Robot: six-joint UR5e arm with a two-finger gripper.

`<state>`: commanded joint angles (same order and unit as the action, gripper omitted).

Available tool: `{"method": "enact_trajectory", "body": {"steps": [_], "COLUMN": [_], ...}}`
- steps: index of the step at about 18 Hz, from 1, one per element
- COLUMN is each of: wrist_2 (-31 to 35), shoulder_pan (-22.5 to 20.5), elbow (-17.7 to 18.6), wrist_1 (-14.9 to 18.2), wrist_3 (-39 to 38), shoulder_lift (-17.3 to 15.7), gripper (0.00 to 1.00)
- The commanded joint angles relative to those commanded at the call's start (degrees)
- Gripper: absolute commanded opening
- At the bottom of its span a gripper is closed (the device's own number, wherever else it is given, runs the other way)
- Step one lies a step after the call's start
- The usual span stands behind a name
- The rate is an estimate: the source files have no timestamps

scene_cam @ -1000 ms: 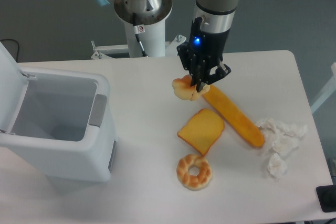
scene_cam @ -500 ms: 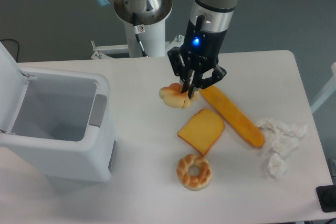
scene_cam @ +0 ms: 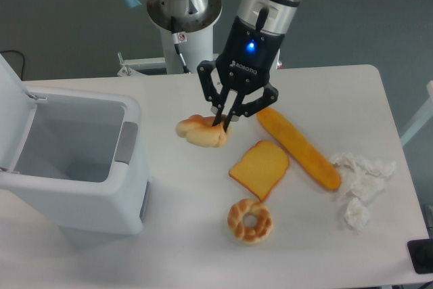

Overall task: Place the round bread in the trash can
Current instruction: 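Carry the round roll over the open white trash can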

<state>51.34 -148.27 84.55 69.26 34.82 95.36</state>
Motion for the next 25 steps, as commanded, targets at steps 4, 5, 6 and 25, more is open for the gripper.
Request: {"method": "enact_trajectory", "body": {"steps": [4, 5, 6, 25], "wrist_2": [-3.2, -3.9, -4.1, -6.3], "shoulder_pan": [0.2, 0.3, 0.5, 12.7], "elbow": [0.0, 0.1, 0.1, 3.0], "wrist_1": [-0.4, -0.6, -0.6, -0.8], "wrist_3": [-5.5, -6.3, -7.4, -13.8], "shoulder_lift": [-1.1, -1.4, -1.6, -1.6], "gripper": [0.21, 0.21, 0.21, 0.29]}}
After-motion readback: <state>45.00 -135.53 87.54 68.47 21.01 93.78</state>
